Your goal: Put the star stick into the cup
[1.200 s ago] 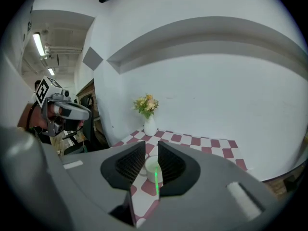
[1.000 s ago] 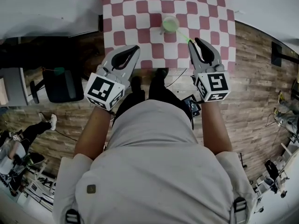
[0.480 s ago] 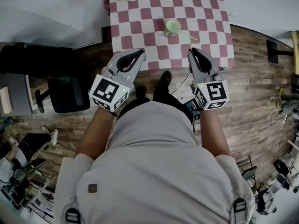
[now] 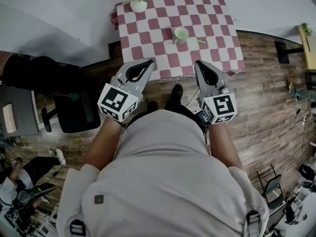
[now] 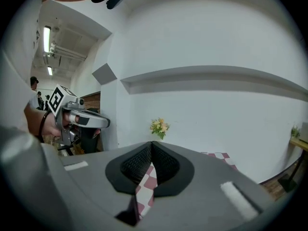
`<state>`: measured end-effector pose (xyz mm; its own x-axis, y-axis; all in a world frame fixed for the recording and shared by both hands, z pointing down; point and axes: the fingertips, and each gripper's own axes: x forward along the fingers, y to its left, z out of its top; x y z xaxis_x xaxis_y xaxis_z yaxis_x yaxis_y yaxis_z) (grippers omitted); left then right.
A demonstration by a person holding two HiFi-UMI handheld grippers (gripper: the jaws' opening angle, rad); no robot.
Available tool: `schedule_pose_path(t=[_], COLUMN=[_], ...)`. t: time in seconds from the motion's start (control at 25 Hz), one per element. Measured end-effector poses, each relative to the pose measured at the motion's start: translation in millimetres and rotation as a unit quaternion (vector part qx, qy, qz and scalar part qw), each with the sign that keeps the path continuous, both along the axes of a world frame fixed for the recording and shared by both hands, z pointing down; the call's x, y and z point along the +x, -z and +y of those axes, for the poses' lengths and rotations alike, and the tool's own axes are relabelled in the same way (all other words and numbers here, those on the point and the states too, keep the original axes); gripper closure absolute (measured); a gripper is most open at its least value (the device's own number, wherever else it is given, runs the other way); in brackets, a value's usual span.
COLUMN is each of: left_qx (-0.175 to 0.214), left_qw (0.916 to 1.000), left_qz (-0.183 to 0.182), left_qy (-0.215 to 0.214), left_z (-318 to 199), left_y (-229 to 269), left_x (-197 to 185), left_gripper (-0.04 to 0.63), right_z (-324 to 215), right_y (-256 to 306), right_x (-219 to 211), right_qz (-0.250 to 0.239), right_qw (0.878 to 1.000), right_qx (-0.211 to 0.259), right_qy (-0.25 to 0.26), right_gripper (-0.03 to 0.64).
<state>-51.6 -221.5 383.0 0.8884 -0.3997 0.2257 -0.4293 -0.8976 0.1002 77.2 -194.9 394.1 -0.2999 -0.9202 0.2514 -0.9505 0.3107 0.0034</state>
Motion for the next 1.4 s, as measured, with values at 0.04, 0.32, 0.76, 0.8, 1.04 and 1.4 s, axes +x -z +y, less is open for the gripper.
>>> schedule_pose_path(t=[0.04, 0.32, 0.76, 0.8, 1.04, 1.4], left_qx=[0.002, 0.007, -0.004, -0.005, -0.012, 0.007], left_qw=[1.0000, 0.9997, 0.9981, 0.9981, 0.9982, 0.9990], left_qz=[0.001, 0.005, 0.018, 0.019, 0.015, 0.017], left_qy=[-0.003, -0.024, -0.058, -0.059, -0.057, -0.041], left_z=[1, 12, 30, 32, 42, 81], left_y=[1, 7, 9, 9, 4, 18], left_x=[-2, -16, -29, -29, -24, 8], left_gripper=[0.592, 0.592, 0.592, 0.592, 0.592, 0.592], right_z=[2, 14, 46, 49, 63, 112], right_y=[2, 10, 16, 15, 17, 18], right_x=[-2, -21, -44, -44, -38, -1], right_qz=[0.000, 0.002, 0.006, 0.008, 0.013, 0.006], right_qw=[1.000, 1.000, 1.000, 1.000, 1.000, 1.000], right_qx=[0.004, 0.012, -0.002, -0.003, -0.002, -0.004], right_qy=[-0.003, -0.011, -0.021, -0.021, -0.021, -0.020], right_gripper=[0.607, 0.607, 0.607, 0.607, 0.607, 0.607])
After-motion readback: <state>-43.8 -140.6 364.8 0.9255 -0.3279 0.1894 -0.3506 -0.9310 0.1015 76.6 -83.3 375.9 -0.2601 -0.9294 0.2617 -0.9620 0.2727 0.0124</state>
